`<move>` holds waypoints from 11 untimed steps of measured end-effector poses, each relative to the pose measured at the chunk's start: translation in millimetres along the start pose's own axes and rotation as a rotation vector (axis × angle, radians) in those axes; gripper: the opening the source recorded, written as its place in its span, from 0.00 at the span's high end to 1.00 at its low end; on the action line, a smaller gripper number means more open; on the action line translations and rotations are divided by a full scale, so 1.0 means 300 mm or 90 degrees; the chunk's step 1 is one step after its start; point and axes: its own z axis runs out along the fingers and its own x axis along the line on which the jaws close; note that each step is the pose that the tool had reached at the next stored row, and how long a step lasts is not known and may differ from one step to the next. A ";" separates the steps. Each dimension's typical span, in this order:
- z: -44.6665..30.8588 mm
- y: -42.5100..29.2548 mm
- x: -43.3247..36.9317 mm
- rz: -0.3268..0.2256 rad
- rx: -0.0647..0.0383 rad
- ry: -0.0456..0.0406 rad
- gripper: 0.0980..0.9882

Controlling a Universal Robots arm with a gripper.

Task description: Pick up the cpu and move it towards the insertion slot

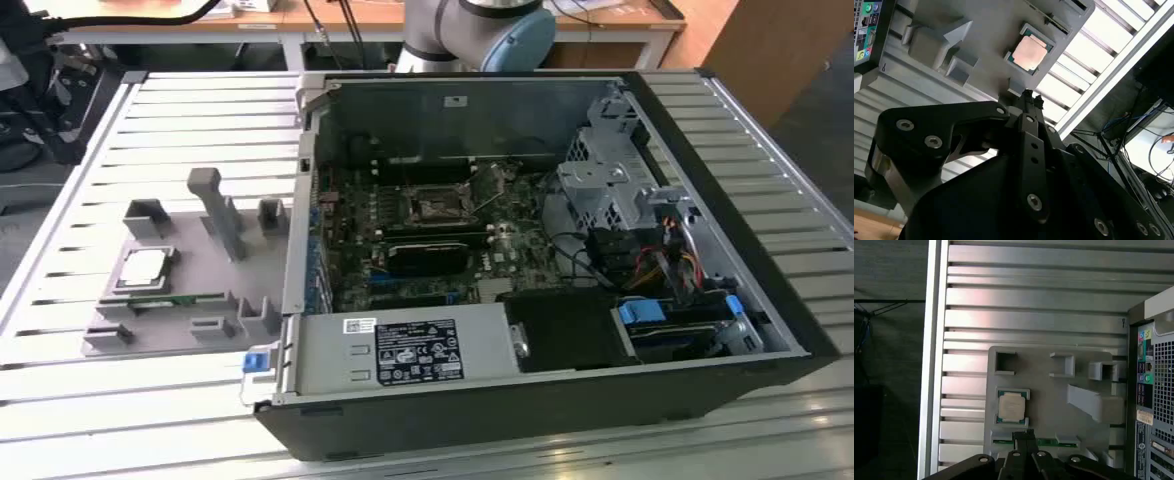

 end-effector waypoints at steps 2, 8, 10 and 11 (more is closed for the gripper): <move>0.000 0.000 0.000 0.000 0.000 0.0000 0.99; 0.000 0.000 0.000 0.000 0.000 0.0001 0.99; 0.003 0.000 0.002 0.000 0.000 -0.0001 0.99; 0.004 0.000 0.004 0.000 0.000 -0.0001 0.99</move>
